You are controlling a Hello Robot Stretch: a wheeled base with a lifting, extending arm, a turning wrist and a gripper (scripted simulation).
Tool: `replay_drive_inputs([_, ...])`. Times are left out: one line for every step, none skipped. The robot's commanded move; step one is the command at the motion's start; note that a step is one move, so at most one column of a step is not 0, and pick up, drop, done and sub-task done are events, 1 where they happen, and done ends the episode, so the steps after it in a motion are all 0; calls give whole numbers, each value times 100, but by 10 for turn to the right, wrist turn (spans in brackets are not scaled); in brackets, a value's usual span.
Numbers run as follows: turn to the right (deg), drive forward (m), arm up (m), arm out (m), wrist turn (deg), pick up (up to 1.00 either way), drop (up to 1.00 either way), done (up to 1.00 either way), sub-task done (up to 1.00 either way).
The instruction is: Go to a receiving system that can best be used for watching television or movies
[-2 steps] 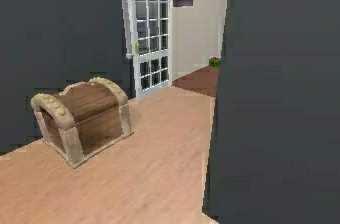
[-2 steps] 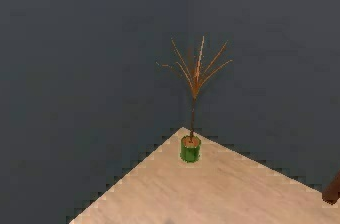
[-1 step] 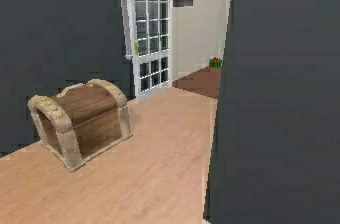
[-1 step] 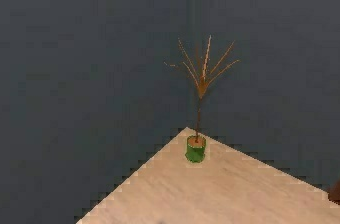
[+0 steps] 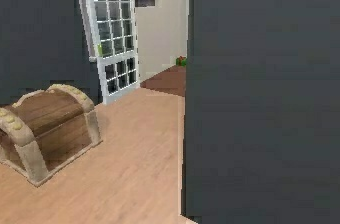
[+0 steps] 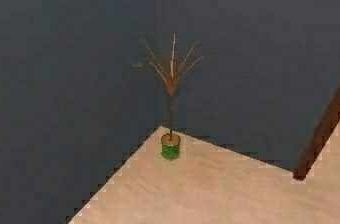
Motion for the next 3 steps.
replay_drive_inputs([0, 30, 0, 0, 0, 0, 0, 0, 0])
replay_drive_inputs([-360, 0, 0, 0, 0, 0, 0, 0, 0])
replay_drive_inputs([0, 80, 0, 0, 0, 0, 0, 0, 0])
